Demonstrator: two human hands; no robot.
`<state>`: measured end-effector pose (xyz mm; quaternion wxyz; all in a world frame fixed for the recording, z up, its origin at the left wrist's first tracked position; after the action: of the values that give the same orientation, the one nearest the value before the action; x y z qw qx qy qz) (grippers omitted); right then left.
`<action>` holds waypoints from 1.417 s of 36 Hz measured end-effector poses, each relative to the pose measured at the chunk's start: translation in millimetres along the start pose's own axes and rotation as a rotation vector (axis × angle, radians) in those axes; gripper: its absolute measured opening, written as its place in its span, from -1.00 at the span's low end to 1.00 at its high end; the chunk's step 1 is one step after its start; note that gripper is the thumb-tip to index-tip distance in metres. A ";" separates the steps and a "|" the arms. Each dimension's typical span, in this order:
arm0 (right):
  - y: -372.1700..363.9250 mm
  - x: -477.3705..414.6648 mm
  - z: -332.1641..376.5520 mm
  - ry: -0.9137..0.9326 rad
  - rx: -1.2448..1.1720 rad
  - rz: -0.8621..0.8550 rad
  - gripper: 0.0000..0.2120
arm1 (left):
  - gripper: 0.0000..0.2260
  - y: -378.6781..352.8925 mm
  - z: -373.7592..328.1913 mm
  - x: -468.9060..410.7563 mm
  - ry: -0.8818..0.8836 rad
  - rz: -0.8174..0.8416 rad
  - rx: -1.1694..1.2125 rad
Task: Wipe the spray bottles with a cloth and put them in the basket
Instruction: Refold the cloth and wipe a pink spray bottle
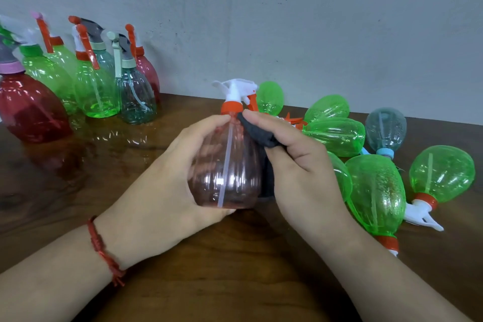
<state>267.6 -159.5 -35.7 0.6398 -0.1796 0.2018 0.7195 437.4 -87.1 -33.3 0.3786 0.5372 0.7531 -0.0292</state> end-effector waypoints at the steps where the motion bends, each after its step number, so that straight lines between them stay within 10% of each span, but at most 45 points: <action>1: -0.4 1.4 5.9 0.034 0.050 -0.024 -0.50 | -0.07 -0.4 2.2 3.4 -0.006 -0.006 -0.016; 28: -12.1 15.8 8.6 0.351 0.229 0.241 -0.44 | -0.07 20.7 31.6 6.3 0.354 -0.428 -0.014; 37: -13.2 19.6 12.4 0.381 0.273 0.173 -0.43 | 0.00 21.3 31.2 7.0 0.257 -0.338 -0.022; 51: -4.1 -0.2 4.5 -0.106 -0.066 0.002 -0.51 | 0.05 14.0 19.5 13.9 -0.079 -0.059 -0.138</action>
<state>271.7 -156.9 -32.0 0.6424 -0.1621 0.1442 0.7350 457.6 -79.1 -50.5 0.4429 0.4859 0.7534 -0.0095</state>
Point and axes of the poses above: each hand's wrist, its own x-axis away from the middle knuckle, its own y-axis out of the back of the hand, z = x × y, the point moved 2 cm from there along -x, towards the middle knuckle, and after that the axes turned 15 degrees about -z, right-handed, at the moved point
